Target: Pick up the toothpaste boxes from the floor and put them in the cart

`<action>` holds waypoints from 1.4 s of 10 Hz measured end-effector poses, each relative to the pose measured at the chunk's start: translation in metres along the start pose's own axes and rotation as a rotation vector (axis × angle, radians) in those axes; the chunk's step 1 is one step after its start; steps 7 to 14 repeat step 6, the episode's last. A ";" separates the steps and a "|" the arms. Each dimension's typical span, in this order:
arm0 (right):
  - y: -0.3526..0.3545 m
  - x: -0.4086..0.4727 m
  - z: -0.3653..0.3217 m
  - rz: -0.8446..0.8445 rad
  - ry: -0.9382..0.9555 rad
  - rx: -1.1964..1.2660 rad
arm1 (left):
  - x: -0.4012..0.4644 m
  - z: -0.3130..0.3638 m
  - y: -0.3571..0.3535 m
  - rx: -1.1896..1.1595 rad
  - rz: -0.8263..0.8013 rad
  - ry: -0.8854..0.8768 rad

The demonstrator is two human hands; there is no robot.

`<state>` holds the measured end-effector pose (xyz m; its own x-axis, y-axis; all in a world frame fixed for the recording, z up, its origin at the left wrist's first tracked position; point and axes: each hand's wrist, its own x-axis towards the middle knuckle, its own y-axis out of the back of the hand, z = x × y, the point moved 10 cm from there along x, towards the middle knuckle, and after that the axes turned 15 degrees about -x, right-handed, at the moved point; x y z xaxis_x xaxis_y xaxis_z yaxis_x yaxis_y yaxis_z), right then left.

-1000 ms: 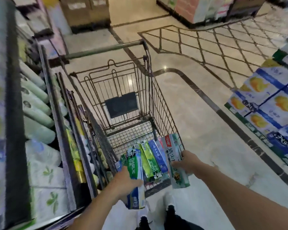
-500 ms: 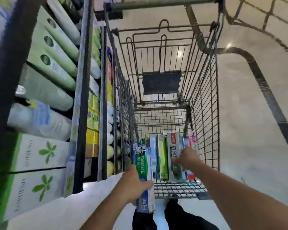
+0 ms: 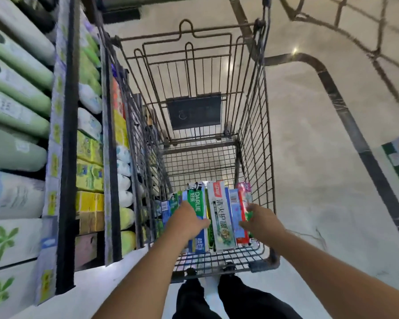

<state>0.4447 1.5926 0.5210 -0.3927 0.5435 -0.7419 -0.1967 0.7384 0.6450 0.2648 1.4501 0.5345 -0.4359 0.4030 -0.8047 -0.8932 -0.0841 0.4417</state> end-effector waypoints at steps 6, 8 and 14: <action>0.047 -0.045 -0.007 0.063 0.138 -0.005 | 0.015 -0.015 -0.020 0.168 0.024 -0.039; 0.047 -0.045 -0.007 0.063 0.138 -0.005 | 0.015 -0.015 -0.020 0.168 0.024 -0.039; 0.047 -0.045 -0.007 0.063 0.138 -0.005 | 0.015 -0.015 -0.020 0.168 0.024 -0.039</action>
